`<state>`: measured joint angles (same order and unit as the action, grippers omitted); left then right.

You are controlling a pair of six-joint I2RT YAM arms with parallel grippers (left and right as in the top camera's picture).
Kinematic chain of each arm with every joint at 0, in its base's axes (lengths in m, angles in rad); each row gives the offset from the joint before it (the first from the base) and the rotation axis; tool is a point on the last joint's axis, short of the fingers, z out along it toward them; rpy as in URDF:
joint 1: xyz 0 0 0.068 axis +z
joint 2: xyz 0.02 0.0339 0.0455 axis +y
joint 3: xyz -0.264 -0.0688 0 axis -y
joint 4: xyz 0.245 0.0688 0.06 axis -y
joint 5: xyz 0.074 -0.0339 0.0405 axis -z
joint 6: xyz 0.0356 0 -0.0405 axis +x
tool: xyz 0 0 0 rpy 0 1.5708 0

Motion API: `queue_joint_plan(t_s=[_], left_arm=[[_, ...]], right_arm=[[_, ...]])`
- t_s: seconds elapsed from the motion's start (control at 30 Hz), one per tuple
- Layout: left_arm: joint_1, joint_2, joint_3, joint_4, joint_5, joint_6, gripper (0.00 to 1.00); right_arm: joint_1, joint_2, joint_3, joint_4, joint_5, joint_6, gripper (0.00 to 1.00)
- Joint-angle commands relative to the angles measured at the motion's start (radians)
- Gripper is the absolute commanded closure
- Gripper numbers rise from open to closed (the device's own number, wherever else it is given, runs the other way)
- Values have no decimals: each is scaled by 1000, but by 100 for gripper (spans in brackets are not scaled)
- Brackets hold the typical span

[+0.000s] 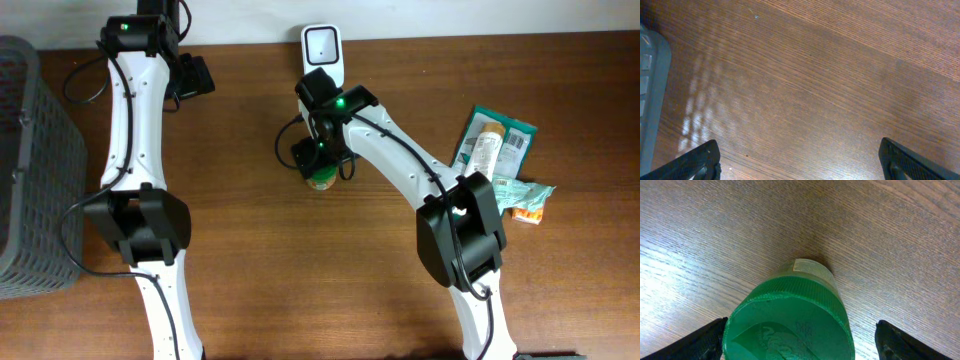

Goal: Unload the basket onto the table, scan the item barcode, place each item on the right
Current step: 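Lower the right gripper over the jar lid and grasp it, then lift the green-lidded jar and tilt it toward the scanner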

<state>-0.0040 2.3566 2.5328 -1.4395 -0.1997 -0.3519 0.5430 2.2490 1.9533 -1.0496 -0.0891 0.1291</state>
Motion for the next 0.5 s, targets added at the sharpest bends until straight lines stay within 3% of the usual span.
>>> queue_joint_plan(t_s=[0.0, 0.23, 0.4, 0.47], left_arm=[[5, -2, 8, -2, -18, 1, 1], [5, -2, 8, -2, -18, 1, 1], [5, -2, 8, -2, -18, 1, 1], [5, -2, 8, -2, -18, 1, 1]], right_arm=[[6, 0, -9, 10, -5, 3, 20], [5, -13, -2, 8, -6, 3, 34], [5, -88, 111, -93, -18, -9, 34], [5, -127, 156, -132, -99, -97, 35]])
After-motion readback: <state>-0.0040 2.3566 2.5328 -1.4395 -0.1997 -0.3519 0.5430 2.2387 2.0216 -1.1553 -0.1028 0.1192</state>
